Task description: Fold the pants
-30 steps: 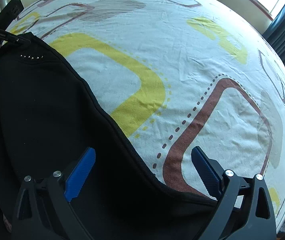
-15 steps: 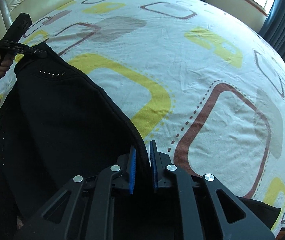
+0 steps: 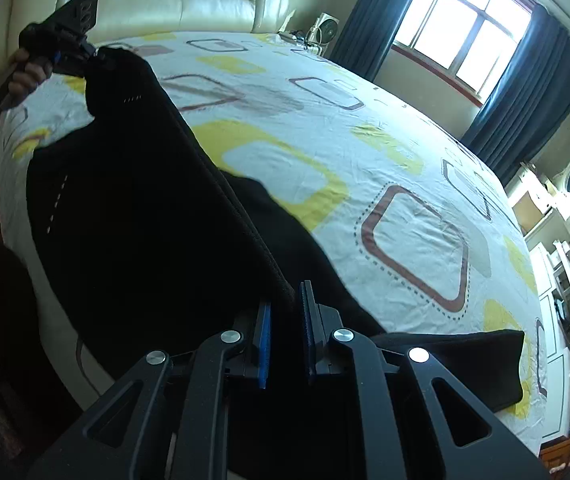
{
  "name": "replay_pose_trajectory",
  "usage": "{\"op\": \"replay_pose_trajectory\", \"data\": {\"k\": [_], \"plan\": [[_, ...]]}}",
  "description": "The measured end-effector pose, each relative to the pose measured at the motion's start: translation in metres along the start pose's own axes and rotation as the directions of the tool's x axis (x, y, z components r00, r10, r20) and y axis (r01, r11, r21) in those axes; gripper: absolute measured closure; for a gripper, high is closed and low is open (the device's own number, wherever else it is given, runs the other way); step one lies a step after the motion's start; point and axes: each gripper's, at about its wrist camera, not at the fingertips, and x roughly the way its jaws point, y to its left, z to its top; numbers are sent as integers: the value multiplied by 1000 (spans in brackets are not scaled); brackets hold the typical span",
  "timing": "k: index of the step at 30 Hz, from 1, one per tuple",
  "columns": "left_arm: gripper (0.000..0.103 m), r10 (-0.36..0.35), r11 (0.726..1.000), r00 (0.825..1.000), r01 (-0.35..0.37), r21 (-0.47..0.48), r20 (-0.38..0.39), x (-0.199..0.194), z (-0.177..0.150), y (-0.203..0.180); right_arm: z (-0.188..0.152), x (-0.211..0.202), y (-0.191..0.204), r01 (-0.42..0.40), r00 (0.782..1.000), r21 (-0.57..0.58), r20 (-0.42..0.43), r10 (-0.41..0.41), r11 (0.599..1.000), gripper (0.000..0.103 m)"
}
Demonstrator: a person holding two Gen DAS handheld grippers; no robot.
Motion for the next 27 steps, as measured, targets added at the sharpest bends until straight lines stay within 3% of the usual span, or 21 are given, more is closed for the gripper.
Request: {"op": "replay_pose_trajectory", "data": {"k": [5,7,9,10,11,13,15,17,18,21,24,27], "plan": [[64,91,992,994,-96,-81,-65,-9,-58,27,-43,14,30,-34,997,11,-74,35,999,86],[61,158,981,982,-168,-96,-100,-10,-75,35,-52,17,34,-64,993,37,-92,68,997,81],[53,256,959,958,-269,-92,-127,-11,-91,41,-59,17,35,-84,990,78,-108,92,993,71],[53,277,951,951,-291,-101,-139,-13,-99,45,-61,15,33,-102,987,115,-112,115,988,60],[53,275,949,952,-291,-122,-137,-17,-105,48,-64,12,30,-119,985,149,-108,135,982,49],[53,276,942,954,-292,-166,-112,-29,-114,48,-68,4,21,-162,979,232,-87,186,959,39],[51,276,933,957,-288,-214,-84,-38,-121,44,-73,-2,8,-202,968,334,-72,239,921,39],[51,277,926,959,-285,-247,-67,-42,-126,34,-80,-3,-8,-242,954,458,-51,297,855,39],[51,270,924,961,-274,-267,-52,-43,-128,29,-86,-2,-19,-266,943,534,-29,332,802,39],[46,227,912,974,-218,-349,-15,-38,-133,15,-108,-1,-49,-316,913,741,68,402,592,38],[43,210,902,978,-199,-383,-12,-21,-134,3,-133,3,-78,-321,900,868,155,407,378,38],[41,217,903,976,-209,-374,-21,-1,-130,-5,-155,3,-95,-302,907,919,197,372,252,38]]}}
